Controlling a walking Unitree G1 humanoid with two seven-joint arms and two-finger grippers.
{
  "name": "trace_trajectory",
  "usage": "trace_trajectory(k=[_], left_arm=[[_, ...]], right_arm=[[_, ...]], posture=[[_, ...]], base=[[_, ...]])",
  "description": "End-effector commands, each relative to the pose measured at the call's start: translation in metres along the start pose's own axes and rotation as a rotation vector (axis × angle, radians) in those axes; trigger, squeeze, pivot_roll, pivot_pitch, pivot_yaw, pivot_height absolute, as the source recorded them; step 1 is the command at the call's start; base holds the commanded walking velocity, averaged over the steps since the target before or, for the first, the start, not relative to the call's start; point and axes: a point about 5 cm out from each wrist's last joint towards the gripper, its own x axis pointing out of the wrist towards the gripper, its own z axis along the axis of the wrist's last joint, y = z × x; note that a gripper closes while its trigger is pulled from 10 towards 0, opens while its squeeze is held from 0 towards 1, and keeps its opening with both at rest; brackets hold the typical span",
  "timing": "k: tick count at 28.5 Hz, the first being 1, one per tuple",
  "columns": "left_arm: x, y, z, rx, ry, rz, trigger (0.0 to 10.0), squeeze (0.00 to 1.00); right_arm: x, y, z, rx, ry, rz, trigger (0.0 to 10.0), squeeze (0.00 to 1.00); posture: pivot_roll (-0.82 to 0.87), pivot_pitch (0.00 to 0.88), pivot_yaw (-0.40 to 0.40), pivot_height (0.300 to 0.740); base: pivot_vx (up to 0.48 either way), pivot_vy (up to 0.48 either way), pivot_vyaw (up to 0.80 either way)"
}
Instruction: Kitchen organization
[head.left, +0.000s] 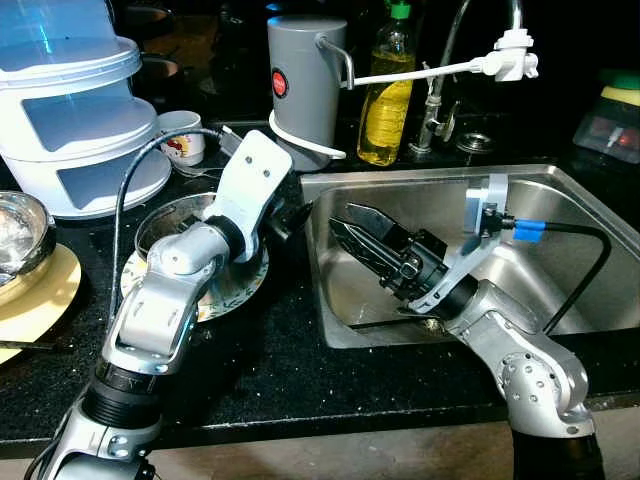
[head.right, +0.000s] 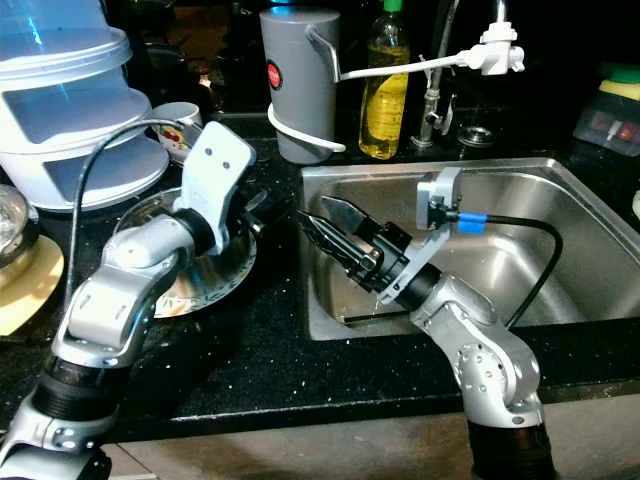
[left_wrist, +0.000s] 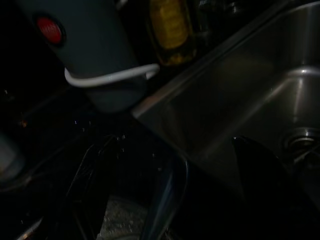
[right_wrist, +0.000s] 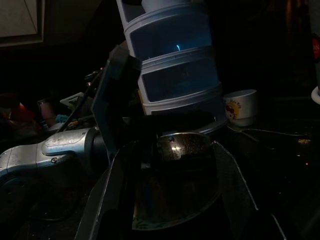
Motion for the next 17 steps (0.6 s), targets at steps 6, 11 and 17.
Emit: trace_trajectory(k=[6, 11, 17], left_arm=[[0.0006, -0.0015, -0.0092, -0.045, 0.046, -0.009, 4.4, 0.00], [0.0003, 0.0015, -0.0063, -0.059, 0.043, -0.008, 0.0, 0.00], [-0.0008, 0.0058, -0.0055, -0.070, 0.055, 0.009, 0.0, 0.00]], right_arm=[[-0.0007, -0.0001, 0.0018, -0.018, -0.002, -0.005, 10.0, 0.00], [-0.0011, -0.0006, 0.0031, -0.023, -0.003, -0.011, 10.0, 0.00], [-0.0009, -0.0012, 0.0036, -0.022, -0.004, -0.013, 10.0, 0.00]], posture=[[-0.08, 0.000, -0.031, 0.740], [-0.08, 0.000, -0.032, 0.740], [-0.08, 0.000, -0.035, 0.740]], base=[[0.000, 0.000, 0.00], [0.000, 0.000, 0.00], [0.000, 0.000, 0.00]])
